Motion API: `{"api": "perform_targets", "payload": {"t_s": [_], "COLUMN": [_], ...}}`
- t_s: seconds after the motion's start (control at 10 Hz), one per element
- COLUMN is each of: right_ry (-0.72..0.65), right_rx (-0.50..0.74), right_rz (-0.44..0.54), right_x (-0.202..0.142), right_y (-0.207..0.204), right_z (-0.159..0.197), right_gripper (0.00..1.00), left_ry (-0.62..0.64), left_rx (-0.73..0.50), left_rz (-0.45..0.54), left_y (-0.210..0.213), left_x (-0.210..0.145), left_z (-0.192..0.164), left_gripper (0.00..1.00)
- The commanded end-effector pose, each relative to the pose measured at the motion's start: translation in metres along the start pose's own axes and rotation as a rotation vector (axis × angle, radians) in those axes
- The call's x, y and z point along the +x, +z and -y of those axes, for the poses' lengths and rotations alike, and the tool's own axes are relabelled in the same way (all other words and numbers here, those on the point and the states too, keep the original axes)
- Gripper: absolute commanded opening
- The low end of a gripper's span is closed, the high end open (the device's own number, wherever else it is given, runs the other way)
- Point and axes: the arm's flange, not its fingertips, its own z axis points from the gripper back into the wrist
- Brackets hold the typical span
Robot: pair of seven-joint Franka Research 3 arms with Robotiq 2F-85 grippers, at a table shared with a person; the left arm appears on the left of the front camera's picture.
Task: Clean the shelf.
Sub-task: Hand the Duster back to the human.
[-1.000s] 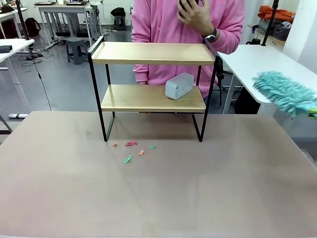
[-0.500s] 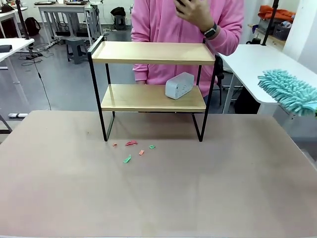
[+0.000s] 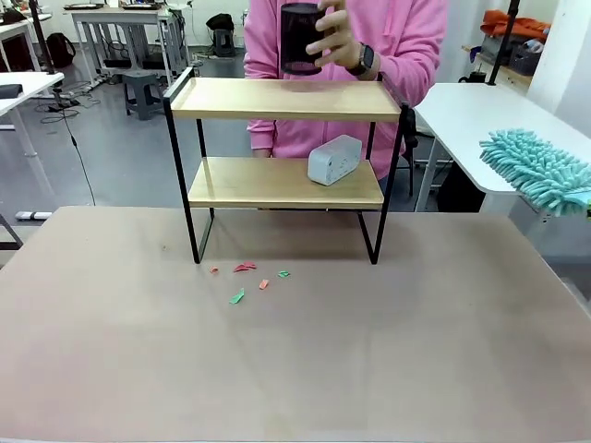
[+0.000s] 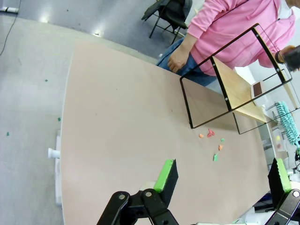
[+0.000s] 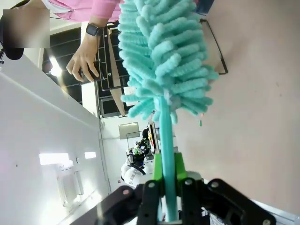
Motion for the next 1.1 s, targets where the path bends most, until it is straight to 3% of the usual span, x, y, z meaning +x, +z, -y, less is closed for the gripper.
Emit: {"api": "perform_targets", "payload": {"t_s": [0.0,0.3,0.5,0.6,0.7,0.9,1.0], "right_ry": [0.023,0.0,0.31,0.413,0.485,0.54,0.505], "right_rx": [0.004,0.0,0.117,0.126,0.04,-0.051,-0.143], "right_rz": [-0.011,0.0,-0.133,-0.299,-0.476,-0.953,-1.078], "right_x": [-0.003,0.0,-0.004,-0.016,-0.038,-0.075,-0.079], "right_y": [-0.001,0.0,0.004,0.0,-0.021,-0.066,-0.082], "right_z": [-0.002,0.0,-0.084,-0.125,-0.149,-0.151,-0.138], "right_gripper": [0.13,0.13,0.13,0.13,0.13,0.13,0.13], "left_ry": [-0.016,0.0,-0.21,-0.291,-0.348,-0.346,-0.305], "left_rx": [-0.019,0.0,-0.306,-0.449,-0.505,-0.587,-0.603], "left_rz": [0.018,0.0,-0.18,-0.319,-0.452,-0.669,-0.687], "left_y": [-0.002,0.0,-0.039,-0.066,-0.102,-0.175,-0.205], "left_x": [-0.002,0.0,0.019,0.01,-0.012,-0.067,-0.094], "left_z": [0.001,0.0,0.093,0.139,0.17,0.202,0.207], "left_gripper": [1.0,1.0,1.0,1.0,1.0,1.0,1.0]}}
